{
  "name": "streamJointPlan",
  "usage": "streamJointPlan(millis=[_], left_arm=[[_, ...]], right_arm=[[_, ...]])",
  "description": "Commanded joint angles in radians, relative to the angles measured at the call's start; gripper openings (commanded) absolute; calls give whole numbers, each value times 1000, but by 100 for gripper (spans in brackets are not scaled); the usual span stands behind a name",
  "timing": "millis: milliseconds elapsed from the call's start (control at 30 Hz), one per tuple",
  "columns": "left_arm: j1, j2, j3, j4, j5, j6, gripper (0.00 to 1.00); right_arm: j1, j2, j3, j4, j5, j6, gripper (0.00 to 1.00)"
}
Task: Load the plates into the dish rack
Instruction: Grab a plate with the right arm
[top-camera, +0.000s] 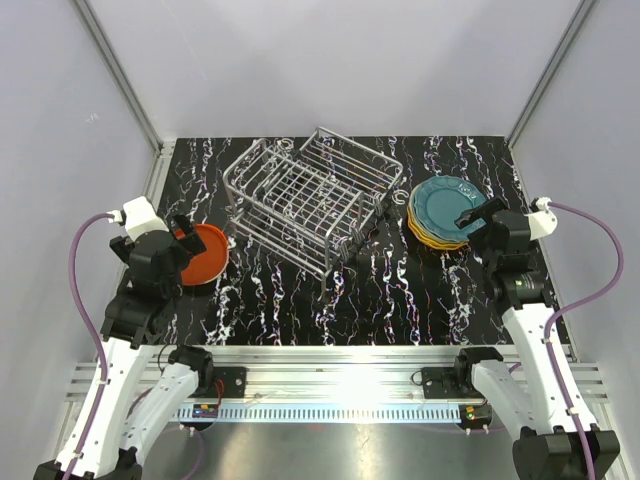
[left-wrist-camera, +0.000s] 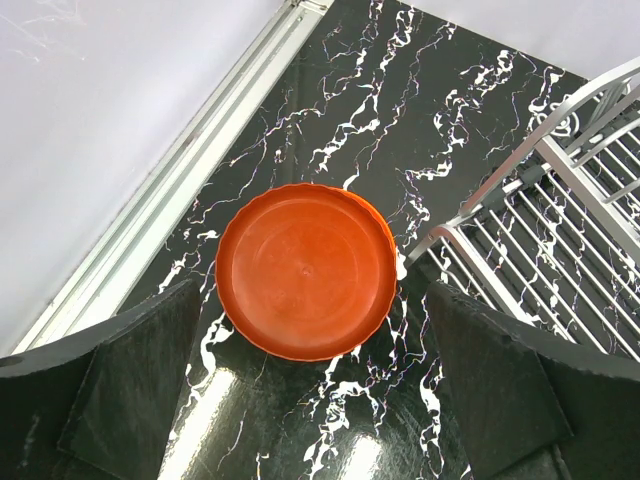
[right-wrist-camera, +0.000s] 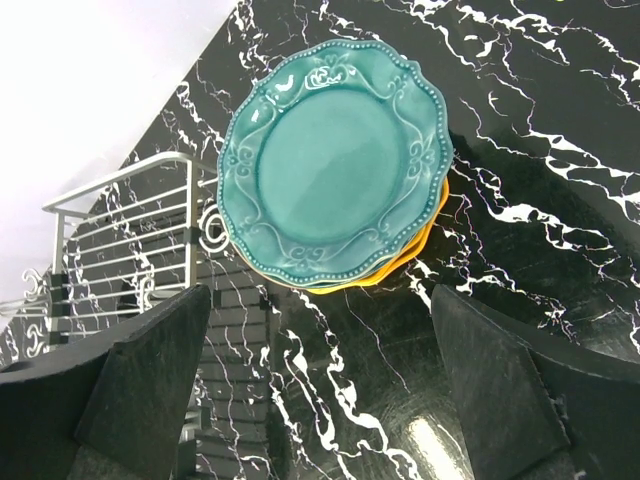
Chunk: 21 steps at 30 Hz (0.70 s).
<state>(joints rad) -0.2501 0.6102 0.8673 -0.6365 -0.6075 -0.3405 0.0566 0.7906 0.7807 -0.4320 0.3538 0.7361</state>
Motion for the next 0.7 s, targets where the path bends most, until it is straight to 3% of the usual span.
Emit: streamJointPlan(millis=[0,167,467,667], left_arm=[[-5,-12,-1,31,-37,-14,99],[-5,-15,-1,31,-38,-15,99],[-5,-17,2,23,-31,-23,99],[-5,-18,4,20,-3,-25,99]], right_arm=[[-3,-10,29,27,56,32,100],[-3,-30,-18,77,19,-39,100],[-4,-54,-74,219,-294,-234,100],[-4,51,-2,153,-251,-222,98]])
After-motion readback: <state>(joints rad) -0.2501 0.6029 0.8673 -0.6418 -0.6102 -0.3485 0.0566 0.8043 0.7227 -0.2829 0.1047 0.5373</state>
